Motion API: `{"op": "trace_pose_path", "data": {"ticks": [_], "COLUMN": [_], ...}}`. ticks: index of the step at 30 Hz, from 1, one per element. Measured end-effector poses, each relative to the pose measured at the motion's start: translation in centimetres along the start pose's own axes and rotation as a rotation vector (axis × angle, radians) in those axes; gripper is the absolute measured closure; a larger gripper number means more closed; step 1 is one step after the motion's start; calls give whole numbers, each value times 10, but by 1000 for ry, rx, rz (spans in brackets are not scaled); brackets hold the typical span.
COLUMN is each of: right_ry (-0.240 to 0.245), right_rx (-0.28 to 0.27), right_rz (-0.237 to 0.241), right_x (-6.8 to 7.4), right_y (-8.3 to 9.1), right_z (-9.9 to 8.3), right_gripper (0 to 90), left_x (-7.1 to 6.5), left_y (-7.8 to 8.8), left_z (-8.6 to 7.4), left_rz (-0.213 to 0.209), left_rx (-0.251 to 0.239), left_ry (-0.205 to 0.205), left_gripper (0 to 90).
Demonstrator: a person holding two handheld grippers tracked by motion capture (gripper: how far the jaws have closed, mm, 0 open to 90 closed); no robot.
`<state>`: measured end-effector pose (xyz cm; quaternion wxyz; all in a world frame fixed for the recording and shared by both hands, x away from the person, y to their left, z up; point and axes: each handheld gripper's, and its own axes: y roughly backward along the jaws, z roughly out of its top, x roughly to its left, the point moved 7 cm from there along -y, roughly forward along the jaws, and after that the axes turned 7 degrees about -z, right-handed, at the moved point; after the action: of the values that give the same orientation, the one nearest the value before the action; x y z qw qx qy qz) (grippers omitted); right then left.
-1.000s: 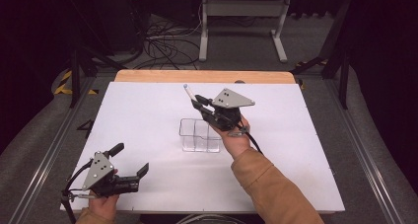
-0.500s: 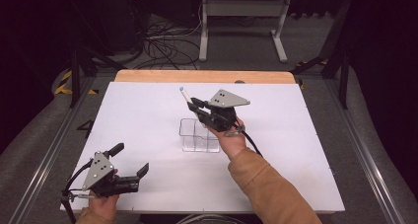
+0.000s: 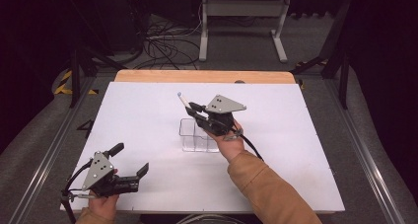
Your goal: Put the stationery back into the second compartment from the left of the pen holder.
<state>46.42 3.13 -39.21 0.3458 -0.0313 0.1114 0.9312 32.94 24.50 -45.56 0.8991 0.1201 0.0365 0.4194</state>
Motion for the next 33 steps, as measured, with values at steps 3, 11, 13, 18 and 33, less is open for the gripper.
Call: {"op": "trace_pose_path", "data": {"ticks": [3, 11, 13, 18, 33], "right_ry": [-12, -35, -39, -43, 40], "right_rx": [6, 21, 27, 32, 61], "right_rz": [10, 26, 26, 34, -25], "right_x": [1, 1, 1, 1, -1], "right_y": [-1, -2, -1, 1, 8], "right_z": [-5, -15, -17, -23, -34], "right_gripper": [782, 781, 781, 781, 540], "left_x": [0, 0, 0, 0, 0], "left_y": [0, 0, 0, 0, -1], "left_z": [0, 0, 0, 0, 0], "left_rz": [1, -1, -1, 0, -1], "left_rx": [0, -1, 0, -1, 2], "left_ry": [-1, 2, 2, 2, 1], "left_gripper": [11, 11, 11, 11, 11]}}
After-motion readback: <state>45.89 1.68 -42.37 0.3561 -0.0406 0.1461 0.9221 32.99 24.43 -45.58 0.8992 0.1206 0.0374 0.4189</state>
